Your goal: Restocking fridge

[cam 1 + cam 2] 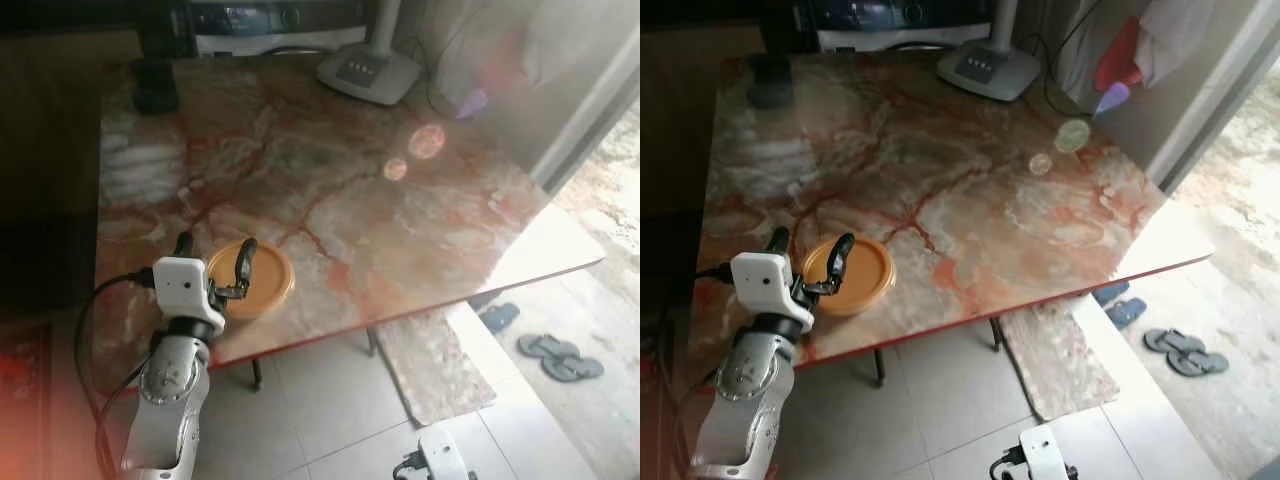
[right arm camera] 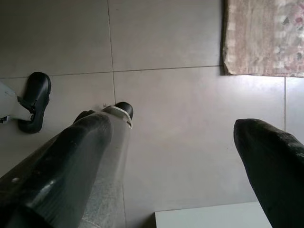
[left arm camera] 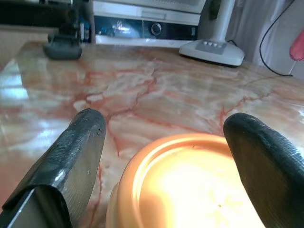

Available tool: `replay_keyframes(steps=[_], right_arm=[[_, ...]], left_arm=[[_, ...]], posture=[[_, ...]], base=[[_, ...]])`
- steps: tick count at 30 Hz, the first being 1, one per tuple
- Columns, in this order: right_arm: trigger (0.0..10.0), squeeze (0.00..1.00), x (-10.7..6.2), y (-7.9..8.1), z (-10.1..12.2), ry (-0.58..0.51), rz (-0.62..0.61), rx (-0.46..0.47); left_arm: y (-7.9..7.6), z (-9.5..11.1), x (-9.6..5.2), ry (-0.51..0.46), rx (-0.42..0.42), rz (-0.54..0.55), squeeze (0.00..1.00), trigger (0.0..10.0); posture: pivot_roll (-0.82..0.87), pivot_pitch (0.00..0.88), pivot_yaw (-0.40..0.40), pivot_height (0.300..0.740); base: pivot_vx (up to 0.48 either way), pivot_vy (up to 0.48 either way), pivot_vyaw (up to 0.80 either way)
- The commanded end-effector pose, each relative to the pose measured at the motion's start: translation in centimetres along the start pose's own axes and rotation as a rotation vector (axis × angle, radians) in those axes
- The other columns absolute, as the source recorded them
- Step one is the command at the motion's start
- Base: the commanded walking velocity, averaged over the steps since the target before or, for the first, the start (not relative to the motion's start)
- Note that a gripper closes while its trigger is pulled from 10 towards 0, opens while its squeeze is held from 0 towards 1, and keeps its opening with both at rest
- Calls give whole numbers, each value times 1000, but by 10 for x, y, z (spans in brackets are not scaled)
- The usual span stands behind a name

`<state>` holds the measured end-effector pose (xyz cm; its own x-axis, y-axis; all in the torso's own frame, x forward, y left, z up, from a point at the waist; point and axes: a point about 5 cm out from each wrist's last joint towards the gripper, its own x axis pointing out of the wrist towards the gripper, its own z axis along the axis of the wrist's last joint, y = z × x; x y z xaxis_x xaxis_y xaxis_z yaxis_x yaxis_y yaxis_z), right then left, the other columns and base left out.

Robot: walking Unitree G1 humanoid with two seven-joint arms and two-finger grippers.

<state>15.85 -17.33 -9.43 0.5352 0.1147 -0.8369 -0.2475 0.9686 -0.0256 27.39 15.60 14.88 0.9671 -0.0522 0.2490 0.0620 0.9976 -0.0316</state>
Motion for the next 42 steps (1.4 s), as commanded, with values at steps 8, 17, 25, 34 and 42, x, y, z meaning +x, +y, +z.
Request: replay_keyframes(steps=[8, 17, 25, 34, 42], right_arm=[[10000, 0, -3, -4, -9, 27, -6, -3], [10000, 0, -3, -4, -9, 25, -5, -5], [10000, 0, -3, -4, -9, 25, -6, -3], [10000, 0, -3, -5, -8, 23, -5, -12], [10000, 0, -3, -5, -8, 24, -5, -15]], left_arm=[[1, -9, -3, 67, -238, 29, 0, 10000], [10, -12, -2, 78, -330, 110, 0, 10000], [32, -6, -6, 55, -341, 209, 0, 10000], [14, -17, 4, 117, -409, 113, 0, 10000], [12, -18, 12, 125, -484, 102, 0, 10000]], posture=[[133, 138, -114, 740], [135, 139, -118, 740], [137, 140, -117, 740], [125, 136, -121, 740], [119, 136, -123, 740]], base=[[0, 0, 0], [0, 0, 0], [0, 0, 0], [0, 0, 0], [0, 0, 0]])
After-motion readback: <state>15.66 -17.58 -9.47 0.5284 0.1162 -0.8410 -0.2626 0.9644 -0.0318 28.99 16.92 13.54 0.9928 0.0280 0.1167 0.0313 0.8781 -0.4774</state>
